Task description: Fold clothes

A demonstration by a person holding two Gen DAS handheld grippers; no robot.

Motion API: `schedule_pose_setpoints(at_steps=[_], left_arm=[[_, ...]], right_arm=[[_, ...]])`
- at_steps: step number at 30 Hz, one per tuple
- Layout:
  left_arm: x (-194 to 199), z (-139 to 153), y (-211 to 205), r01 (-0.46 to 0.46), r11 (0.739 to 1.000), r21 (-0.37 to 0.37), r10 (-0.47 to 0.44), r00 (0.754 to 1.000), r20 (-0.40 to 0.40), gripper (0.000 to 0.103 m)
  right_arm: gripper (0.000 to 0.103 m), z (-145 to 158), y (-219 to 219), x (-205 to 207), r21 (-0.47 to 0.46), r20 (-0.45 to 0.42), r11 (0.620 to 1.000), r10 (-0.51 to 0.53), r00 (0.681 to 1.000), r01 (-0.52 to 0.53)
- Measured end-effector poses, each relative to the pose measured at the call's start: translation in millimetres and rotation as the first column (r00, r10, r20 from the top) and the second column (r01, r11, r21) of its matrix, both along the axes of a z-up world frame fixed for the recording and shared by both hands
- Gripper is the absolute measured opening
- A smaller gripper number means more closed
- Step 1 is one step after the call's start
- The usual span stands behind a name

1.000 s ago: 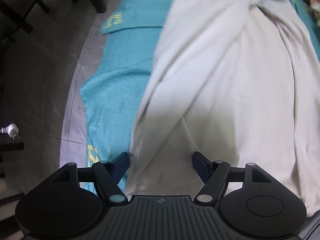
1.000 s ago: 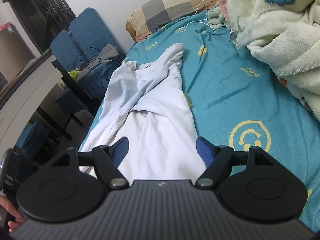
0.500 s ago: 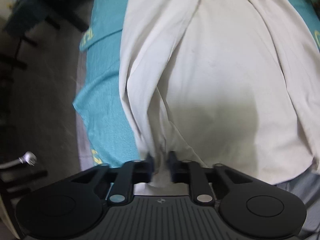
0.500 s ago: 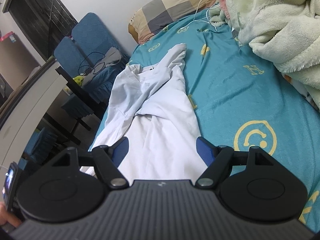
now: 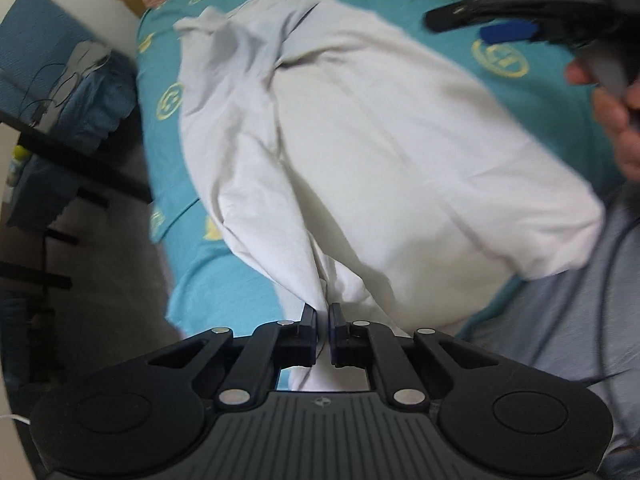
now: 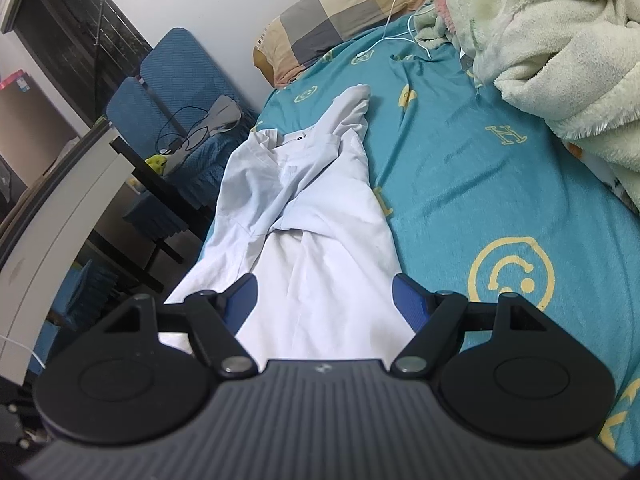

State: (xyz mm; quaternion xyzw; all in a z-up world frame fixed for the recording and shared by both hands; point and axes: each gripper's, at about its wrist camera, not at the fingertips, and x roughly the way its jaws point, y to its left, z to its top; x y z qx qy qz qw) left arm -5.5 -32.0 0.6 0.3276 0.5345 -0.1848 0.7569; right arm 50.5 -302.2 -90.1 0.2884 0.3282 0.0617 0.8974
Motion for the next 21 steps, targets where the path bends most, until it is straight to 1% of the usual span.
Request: schedule_pose_setpoints(at_steps=[2, 5, 7, 10, 13, 15, 17, 20, 21], left_arm=[[-7, -6, -4, 0.003, 0.999, -0.049, -0.003, 1.0, 0.003, 0.006], [-19, -12, -7, -0.004, 0.994, -0.112, 0.006, 1.0, 0.018, 0.007], [-32, -30, -3, -0.027, 0.99, -0.138, 0.031, 0.999, 0.029, 0.007], [-28, -56, 6, -0.057, 0.984, -0.17, 0.062, 0.998, 0.025, 0.009], [-12, -64, 18, -0.068, 0.982, -0.178, 0.074, 0.997, 0.027, 0.01], [-13, -59, 22, -0.077, 0.975, -0.206, 0.085, 0.996, 0.035, 0.01], [-14, -54, 26, -0.079, 0.97, -0.228, 0.092, 0.995, 0.044, 0.009], [-14, -45, 34, -0.086, 0.96, -0.268, 0.104, 0.993, 0.053, 0.008], [-14, -41, 37, -0.091, 0.955, -0.282, 0.11, 0.992, 0.054, 0.007]], right_arm=[[0.076, -2, -1, 0, 0.018, -0.005, 1.0, 0.005, 1.0, -0.005], [0.077, -6, -4, 2, 0.072, -0.021, 0.997, 0.016, 1.0, -0.014], [0.077, -9, -6, 4, 0.113, -0.035, 0.993, 0.027, 0.999, -0.023], [0.078, -14, -6, 6, 0.153, -0.051, 0.988, 0.041, 0.998, -0.032], [0.077, -17, -4, 8, 0.199, -0.051, 0.978, 0.069, 0.996, -0.057], [0.077, -21, -3, 10, 0.26, -0.049, 0.962, 0.098, 0.994, -0.082], [0.07, -25, 4, 18, 0.328, -0.046, 0.936, 0.15, 0.988, -0.126], [0.066, -31, 26, 40, 0.398, -0.044, 0.895, 0.236, 0.971, -0.2], [0.06, -33, 34, 49, 0.416, -0.046, 0.882, 0.264, 0.963, -0.222]])
